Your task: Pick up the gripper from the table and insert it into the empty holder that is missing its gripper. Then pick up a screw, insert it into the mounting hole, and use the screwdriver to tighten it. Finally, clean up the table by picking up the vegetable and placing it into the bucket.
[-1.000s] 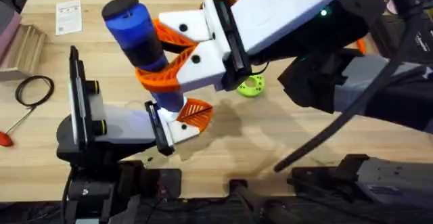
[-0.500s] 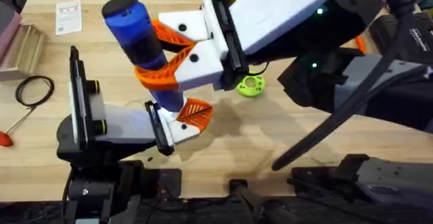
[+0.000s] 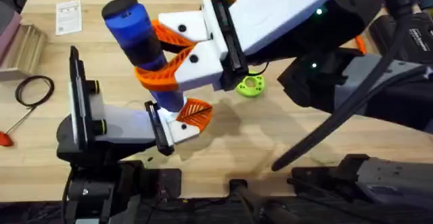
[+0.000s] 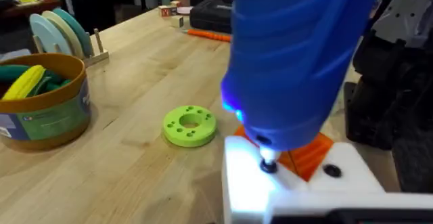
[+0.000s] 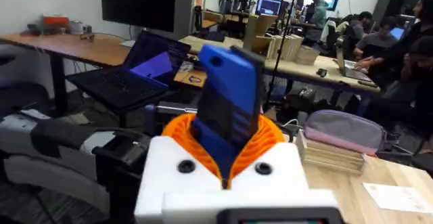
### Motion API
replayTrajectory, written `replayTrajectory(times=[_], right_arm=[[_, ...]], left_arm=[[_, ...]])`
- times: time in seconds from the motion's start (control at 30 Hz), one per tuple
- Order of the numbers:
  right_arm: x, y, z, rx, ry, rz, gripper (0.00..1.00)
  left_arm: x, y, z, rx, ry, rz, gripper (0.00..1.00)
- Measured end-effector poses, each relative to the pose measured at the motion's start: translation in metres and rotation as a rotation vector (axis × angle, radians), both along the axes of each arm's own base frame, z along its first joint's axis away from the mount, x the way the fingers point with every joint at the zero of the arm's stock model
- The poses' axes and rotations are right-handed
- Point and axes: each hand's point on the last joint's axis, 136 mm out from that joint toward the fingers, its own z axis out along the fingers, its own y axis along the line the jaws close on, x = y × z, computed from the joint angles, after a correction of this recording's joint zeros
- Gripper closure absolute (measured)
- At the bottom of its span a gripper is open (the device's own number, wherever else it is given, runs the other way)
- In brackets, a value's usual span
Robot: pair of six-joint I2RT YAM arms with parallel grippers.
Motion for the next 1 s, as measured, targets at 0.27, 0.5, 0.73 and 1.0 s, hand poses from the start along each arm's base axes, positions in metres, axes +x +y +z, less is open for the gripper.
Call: replayTrajectory(times=[0.27, 0.5, 0.73, 1.0], right_arm=[[-0.003, -0.002, 0.007, 0.037, -0.033, 0.006, 0.976], [-0.001, -0.003, 0.025, 0.07, -0.045, -0.001, 0.977], [0.001, -0.003, 0.041, 0.059, -0.035, -0.006, 0.977], [0.086, -0.024, 0.004, -0.34, 0.253, -0.278, 0.977]], left_arm=[[0.0, 0.0, 0.0, 0.0, 0.0, 0.0, 0.991], [0.0, 0.0, 0.0, 0.0, 0.0, 0.0, 0.991], [0.0, 0.0, 0.0, 0.0, 0.0, 0.0, 0.991], [0.0, 0.0, 0.0, 0.0, 0.0, 0.0, 0.991]])
